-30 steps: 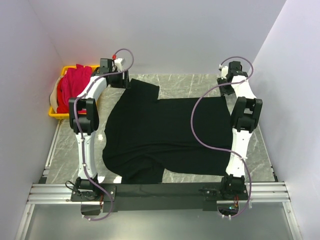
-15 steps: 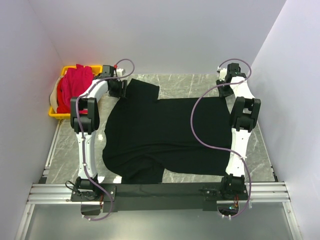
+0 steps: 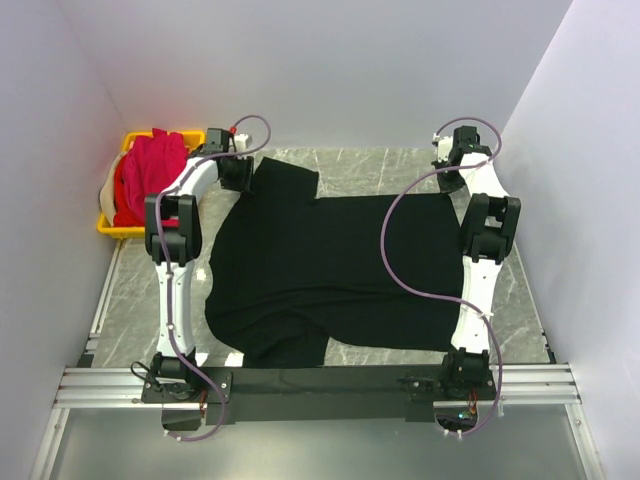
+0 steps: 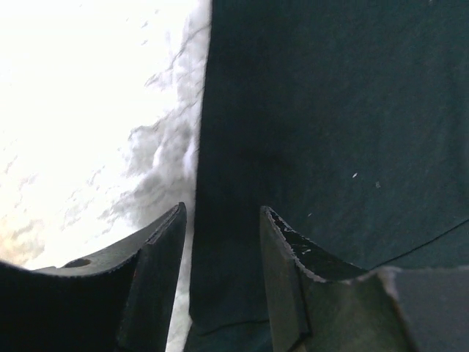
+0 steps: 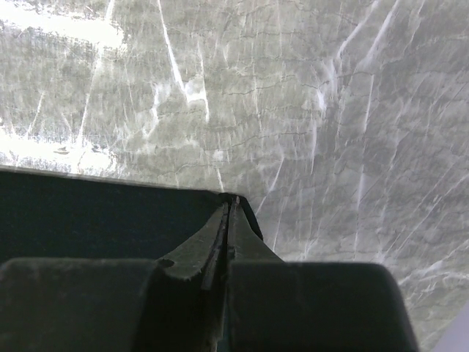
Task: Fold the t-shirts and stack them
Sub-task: Fold the tshirt
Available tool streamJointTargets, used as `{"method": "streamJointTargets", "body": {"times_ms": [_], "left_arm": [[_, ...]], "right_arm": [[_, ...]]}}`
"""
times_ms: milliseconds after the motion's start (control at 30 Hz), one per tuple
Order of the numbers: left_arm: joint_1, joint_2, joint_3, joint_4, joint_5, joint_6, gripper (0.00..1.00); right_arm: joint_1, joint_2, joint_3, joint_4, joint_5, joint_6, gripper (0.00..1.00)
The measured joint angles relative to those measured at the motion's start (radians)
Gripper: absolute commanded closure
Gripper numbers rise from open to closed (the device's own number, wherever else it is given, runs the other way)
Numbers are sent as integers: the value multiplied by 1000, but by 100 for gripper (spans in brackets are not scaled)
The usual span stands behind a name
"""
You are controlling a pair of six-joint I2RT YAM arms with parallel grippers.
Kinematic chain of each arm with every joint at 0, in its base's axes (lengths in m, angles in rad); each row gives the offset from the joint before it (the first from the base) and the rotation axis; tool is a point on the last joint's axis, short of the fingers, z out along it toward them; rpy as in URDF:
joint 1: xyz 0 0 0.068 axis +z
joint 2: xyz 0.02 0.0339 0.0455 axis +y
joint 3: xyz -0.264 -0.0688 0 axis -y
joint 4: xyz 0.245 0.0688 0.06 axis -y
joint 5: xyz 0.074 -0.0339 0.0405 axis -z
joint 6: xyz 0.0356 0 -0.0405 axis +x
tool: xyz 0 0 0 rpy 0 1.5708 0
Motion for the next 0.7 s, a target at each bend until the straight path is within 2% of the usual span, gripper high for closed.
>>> {"method": "streamJointTargets", "body": {"times_ms": [100,133,300,333,367,700], "left_arm": [[-7,14,20,4,13,3,55],[-12,19,26,8,13,5,62],[-39,47,60,18,5,16,81],[-42,55,74,17,0,15,93],[-42,64,89,16,-5,12,99],[-3,135,206,34,11,-1,100]], "right_arm": [[0,0,0,1,0,0,100],[0,0,0,0,0,0,100],[0,0,0,1,0,-2,100],[0,0,0,1,0,-2,100],[0,0,0,2,1,-2,100],[0,0,-1,40,13,26,100]]}}
